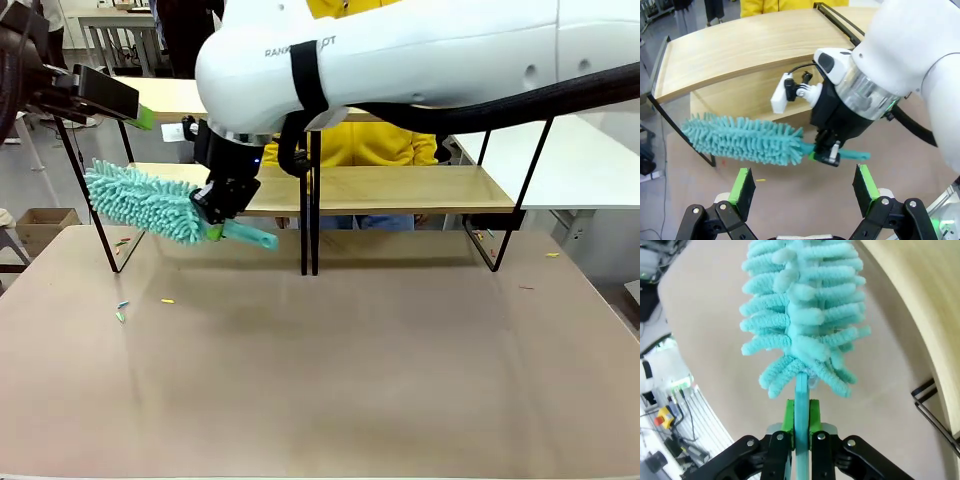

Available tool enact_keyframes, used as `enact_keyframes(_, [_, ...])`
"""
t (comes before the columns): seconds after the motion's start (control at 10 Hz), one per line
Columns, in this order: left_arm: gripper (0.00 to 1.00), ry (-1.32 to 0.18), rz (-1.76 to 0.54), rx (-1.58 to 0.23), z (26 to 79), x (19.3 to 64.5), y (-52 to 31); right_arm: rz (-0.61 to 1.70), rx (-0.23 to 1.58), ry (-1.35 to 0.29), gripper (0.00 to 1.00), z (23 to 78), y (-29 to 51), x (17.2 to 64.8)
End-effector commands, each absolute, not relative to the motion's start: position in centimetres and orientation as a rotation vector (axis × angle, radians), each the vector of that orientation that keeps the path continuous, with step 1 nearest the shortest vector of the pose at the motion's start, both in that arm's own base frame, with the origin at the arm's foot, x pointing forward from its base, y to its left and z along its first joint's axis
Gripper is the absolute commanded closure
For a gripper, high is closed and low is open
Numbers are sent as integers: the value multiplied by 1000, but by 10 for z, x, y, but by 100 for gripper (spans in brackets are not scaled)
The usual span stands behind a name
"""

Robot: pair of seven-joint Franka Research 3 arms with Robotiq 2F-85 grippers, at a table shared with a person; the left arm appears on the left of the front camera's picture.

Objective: Clean the shelves.
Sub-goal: Clean another randomly selected level of the Shelf with the Duster.

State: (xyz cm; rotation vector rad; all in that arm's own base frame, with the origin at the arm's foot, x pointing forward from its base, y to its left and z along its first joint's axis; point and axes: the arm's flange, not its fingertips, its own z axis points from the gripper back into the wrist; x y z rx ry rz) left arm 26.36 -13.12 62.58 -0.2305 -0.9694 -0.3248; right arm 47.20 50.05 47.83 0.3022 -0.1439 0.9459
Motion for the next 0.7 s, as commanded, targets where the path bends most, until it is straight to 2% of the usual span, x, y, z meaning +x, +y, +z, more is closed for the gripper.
enact_keyframes(0.0, [0, -976, -319, -222, 626, 263, -130, 959, 385, -95, 87, 477, 456, 459])
enact_keyframes(0.6, [0, -976, -319, -222, 626, 263, -130, 971, 587, 147, 87, 470, 362, 438])
